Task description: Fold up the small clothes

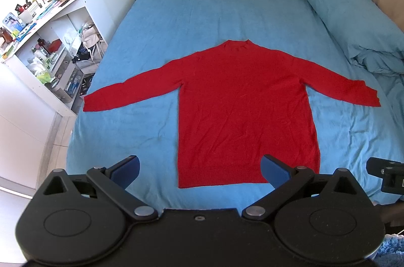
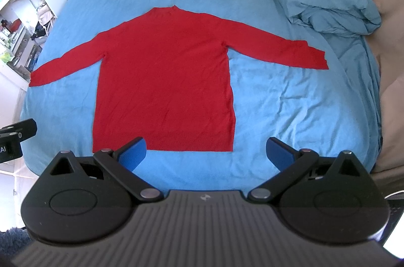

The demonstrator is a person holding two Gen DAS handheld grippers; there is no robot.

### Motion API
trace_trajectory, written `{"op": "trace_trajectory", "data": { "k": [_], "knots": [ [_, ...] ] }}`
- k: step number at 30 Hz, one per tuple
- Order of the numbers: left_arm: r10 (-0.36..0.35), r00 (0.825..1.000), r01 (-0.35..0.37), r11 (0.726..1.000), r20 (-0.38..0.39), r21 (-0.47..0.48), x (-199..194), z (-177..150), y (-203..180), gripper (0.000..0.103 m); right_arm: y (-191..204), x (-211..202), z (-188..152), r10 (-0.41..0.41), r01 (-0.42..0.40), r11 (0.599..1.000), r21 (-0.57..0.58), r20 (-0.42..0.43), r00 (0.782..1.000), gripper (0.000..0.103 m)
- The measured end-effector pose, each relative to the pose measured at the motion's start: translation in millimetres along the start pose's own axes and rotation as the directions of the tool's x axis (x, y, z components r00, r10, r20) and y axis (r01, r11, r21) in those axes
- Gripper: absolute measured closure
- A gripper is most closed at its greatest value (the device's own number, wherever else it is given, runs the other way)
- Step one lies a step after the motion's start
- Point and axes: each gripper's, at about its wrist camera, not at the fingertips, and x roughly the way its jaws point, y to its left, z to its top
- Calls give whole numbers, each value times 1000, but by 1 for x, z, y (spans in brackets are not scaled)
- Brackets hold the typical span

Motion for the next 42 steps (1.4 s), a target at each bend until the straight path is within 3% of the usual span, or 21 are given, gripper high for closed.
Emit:
{"op": "trace_trajectory", "data": {
  "k": [5,23,30,36,42],
  "knots": [
    [14,1000,-14,1000,26,15,-4,1,-2,0,0,1,-1,3,-3,1000,0,-1,1000,0],
    [2,1000,-2,1000,11,7,-1,2,5,0,0,5,-5,7,-7,1000,0,-7,1000,0],
    [-40,999,40,999,13,29,10,20,4,0,-2,12,-3,-1,0,1000,29,3,1000,0],
    [-86,996,84,995,34,56,31,63,-14,0,-34,26,17,-38,28,984,176,56,998,0],
    [-80,996,76,994,48,78,66,103,-61,0,-107,65,52,-87,54,948,315,92,992,0]
  ]
}}
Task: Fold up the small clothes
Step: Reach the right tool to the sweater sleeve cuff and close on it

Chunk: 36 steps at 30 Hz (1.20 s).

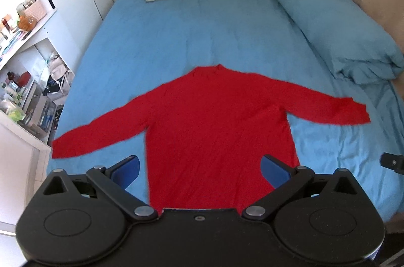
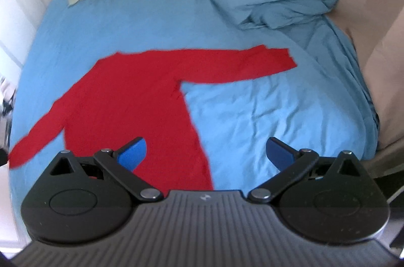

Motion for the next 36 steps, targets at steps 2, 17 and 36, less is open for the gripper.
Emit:
{"op": "trace_trajectory", "data": {
  "k": [2,17,36],
  "knots": [
    [22,1000,-22,999,-12,-24,19,12,-16,0,-23,25,20,2,-2,1000,24,2,1000,0],
    [-69,997,67,994,-20,-91,237,63,-132,0,-164,286,92,-56,45,992,118,91,994,0],
    [-130,987,122,989,-99,-86,424,61,-122,4,-241,453,71,-59,-111,839,532,292,955,38]
  ]
}}
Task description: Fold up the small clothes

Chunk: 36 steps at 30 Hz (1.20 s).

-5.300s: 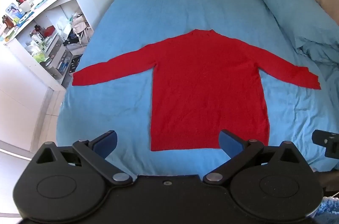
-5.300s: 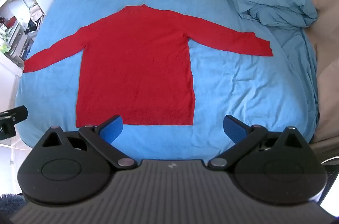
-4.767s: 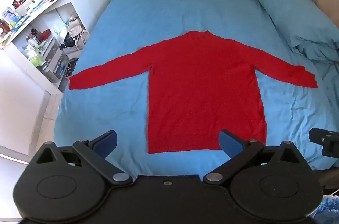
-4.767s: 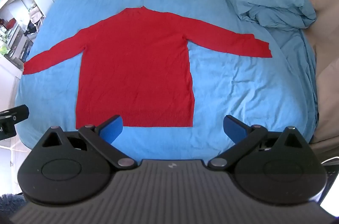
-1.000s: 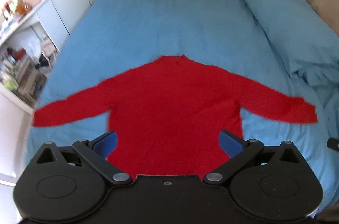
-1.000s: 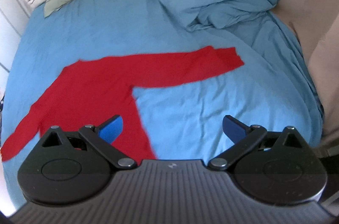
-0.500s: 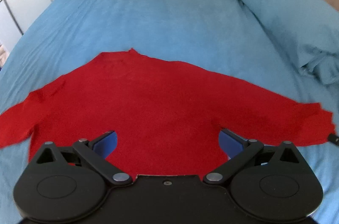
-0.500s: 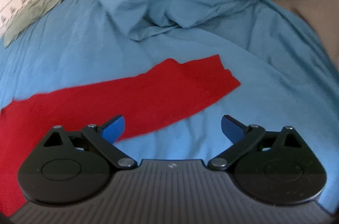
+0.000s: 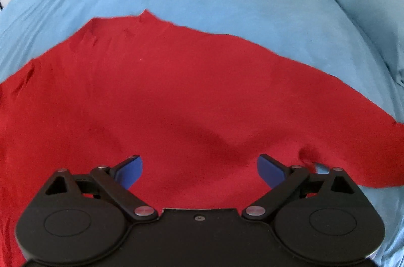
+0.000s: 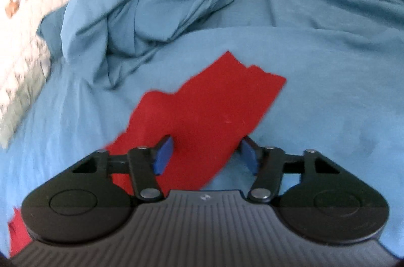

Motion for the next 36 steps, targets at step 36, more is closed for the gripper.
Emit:
{"op": "trace_trajectory", "data": {
  "k": [36],
  "knots": [
    [120,993,-113,971,21,-212,-54,-30,221,4,377,-45,-318,397,-524,250,-814,-407,823,81]
  ]
}}
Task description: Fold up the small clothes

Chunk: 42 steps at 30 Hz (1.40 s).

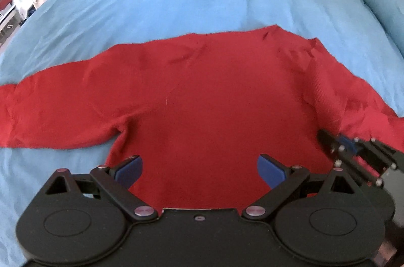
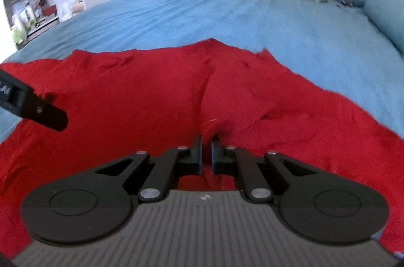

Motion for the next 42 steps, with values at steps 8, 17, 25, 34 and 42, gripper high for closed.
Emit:
{"op": "trace_trajectory", "data": {
  "k": [8,17,25,34,42],
  "knots": [
    [-87,996,86,996,-27,-13,5,18,-16,3,13,3,-9,81,-84,994,-67,-39,996,35],
    [-231,972,231,973,-47,-13,30,17,-62,4,-30,-52,-32,41,-38,998,47,-69,997,26],
    [-53,999,53,999,-15,14,69,23,-97,14,-58,-71,-45,6,1,995,101,-75,997,25],
    [-61,998,61,997,4,-49,60,4,-55,12,-62,-83,-54,33,-23,989,144,-65,997,25],
    [-158,986,162,978,45,-132,64,6,-55,11,-65,-89,-54,37,-26,991,135,-86,996,25]
  ]
}}
